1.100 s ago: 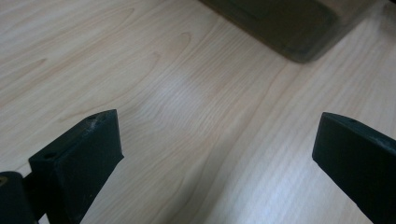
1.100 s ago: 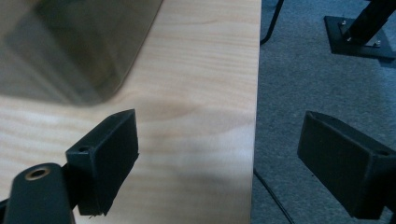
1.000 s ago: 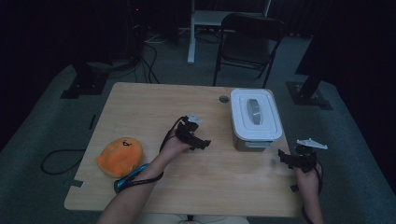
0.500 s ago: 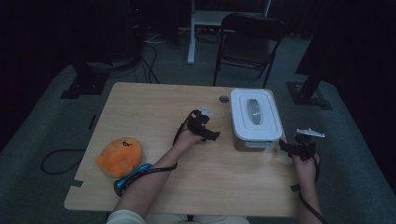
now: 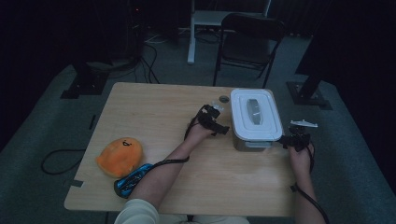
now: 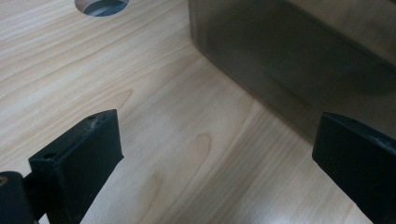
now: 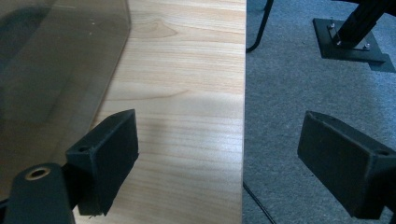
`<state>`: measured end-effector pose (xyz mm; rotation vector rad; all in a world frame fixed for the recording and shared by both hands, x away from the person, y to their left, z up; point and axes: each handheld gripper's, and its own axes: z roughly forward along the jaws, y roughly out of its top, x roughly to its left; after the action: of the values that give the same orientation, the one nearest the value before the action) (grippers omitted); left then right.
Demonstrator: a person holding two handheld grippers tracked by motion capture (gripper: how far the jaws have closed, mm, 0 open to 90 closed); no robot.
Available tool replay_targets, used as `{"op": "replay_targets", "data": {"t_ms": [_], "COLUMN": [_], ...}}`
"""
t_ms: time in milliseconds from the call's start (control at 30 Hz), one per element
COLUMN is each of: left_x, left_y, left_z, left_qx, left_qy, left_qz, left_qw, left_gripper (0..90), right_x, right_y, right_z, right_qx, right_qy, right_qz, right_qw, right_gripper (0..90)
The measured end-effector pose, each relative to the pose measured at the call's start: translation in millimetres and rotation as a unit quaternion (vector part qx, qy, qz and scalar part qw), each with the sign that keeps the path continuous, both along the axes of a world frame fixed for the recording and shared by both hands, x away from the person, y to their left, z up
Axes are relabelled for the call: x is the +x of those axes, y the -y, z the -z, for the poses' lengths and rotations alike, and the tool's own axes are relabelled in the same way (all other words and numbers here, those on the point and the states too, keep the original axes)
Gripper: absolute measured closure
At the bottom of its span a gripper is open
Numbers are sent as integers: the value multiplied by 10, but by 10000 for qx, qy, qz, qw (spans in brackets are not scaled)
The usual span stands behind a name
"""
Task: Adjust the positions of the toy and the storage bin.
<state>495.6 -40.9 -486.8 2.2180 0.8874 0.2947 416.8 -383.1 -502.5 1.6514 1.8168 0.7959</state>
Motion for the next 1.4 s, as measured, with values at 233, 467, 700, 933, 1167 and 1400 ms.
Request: {"op": "replay_targets", "data": {"t_ms": [233, 467, 700, 933, 1167, 1400], "left_x": [75, 102, 76, 64, 52, 29], "left_y": [55, 102, 87, 60, 3, -54], "left_z": [-84, -127, -113, -108, -116, -129], "left_qx": [83, 82, 37, 109, 166, 244], "left_qy": [81, 127, 112, 121, 116, 159], "left_qz": [4, -14, 1, -41, -57, -85], "left_qw": [9999, 9999, 9999, 9999, 9998, 9995], "left_gripper": [21, 21, 21, 21, 21, 34], "right_x": [73, 148, 171, 171, 164, 169], "right_y": [4, -94, -95, -133, -214, -313], "right_z": [-2, -52, -69, -53, -43, -55], "right_qx": [-90, -60, 106, 251, 411, 411], "right_qy": [-56, 22, 42, 31, 92, 112], "right_qz": [10, -37, -170, -298, -496, -619], "right_qw": [9999, 10000, 9998, 9992, 9979, 9972], "right_gripper": [120, 141, 154, 163, 190, 211]}}
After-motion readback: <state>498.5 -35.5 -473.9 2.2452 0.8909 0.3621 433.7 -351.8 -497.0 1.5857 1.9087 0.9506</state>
